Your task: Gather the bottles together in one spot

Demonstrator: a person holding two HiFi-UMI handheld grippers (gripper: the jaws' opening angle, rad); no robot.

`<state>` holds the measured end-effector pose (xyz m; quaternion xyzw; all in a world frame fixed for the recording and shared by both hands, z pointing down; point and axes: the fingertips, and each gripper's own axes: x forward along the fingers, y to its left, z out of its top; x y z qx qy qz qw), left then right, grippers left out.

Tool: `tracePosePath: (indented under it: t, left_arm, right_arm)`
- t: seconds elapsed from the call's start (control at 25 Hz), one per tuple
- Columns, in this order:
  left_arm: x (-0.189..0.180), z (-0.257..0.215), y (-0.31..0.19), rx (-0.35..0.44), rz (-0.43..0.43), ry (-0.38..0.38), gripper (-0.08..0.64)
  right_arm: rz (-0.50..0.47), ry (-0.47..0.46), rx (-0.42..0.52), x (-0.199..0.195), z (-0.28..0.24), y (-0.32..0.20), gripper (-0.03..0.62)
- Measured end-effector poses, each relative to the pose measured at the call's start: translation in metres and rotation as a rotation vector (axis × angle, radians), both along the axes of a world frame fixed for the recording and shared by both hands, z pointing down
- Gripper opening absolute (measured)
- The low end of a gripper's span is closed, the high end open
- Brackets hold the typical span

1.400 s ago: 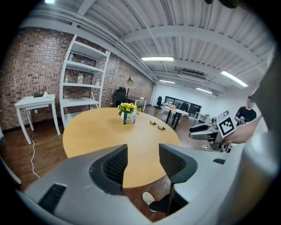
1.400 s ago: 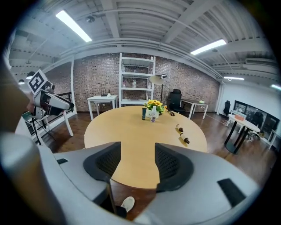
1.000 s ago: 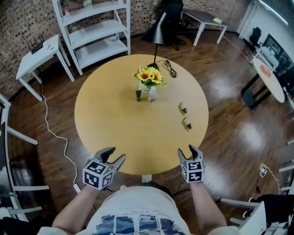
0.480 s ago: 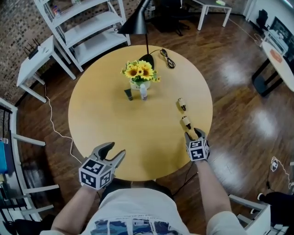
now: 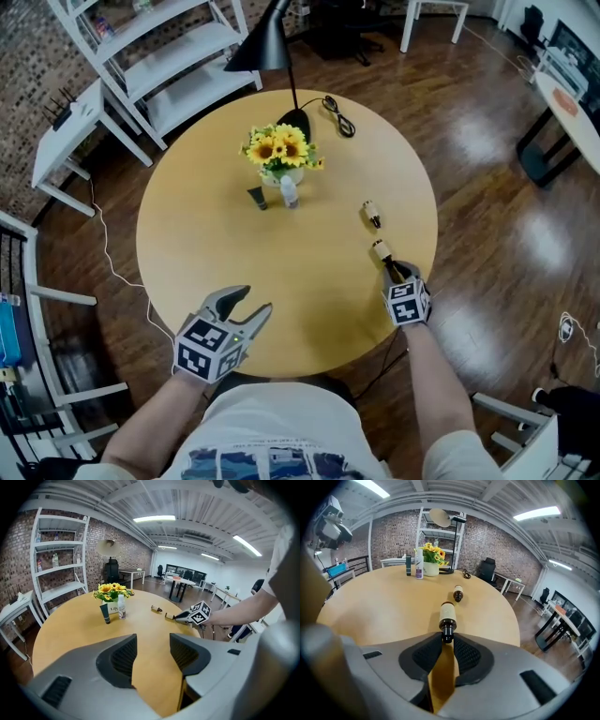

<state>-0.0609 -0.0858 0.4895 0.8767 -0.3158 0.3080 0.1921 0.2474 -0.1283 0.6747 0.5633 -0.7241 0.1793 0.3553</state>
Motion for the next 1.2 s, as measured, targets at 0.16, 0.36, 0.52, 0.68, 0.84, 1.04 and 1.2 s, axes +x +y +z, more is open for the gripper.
tracePosePath:
  t: [0.16,0.36,0.52,0.68,0.84,1.04,1.2]
  left_arm:
    - [0.015,0.004,-0.006,-0.008,0.034,0.002,0.225]
    - [0.033,0.005,-0.009,-0.003,0.069,0.006,0.225]
    - [0.040,0.008,-0.010,-0.008,0.084,0.010,0.225]
    - [0.050,0.013,-0.008,-0.018,0.098,0.017,0.225]
    - [0.056,0.014,-0.004,-0.022,0.103,0.024,0.225]
    - [0.048,0.013,-0.007,-0.021,0.082,0.017,0.225]
    - [0.043,0.015,-0.009,-0.026,0.067,0.013,0.225]
  right_arm:
    - [-0.008,-0.001,0.010,0.002,-0.003,-0.004,0.095]
    - [-0.025,-0.013,0.033,-0.002,-0.021,-0.002,0.092]
    - [-0.078,-0.002,0.024,-0.014,-0.044,0.002,0.091]
    - [-0.116,-0.007,0.002,-0.022,-0.059,-0.003,0.092]
    - [-0.116,-0.022,-0.014,-0.023,-0.055,-0.011,0.094]
    - [-0.115,-0.027,-0.008,-0.024,-0.057,-0.021,0.095]
    - [-0.104,-0.038,0.002,-0.023,-0.057,-0.029,0.098]
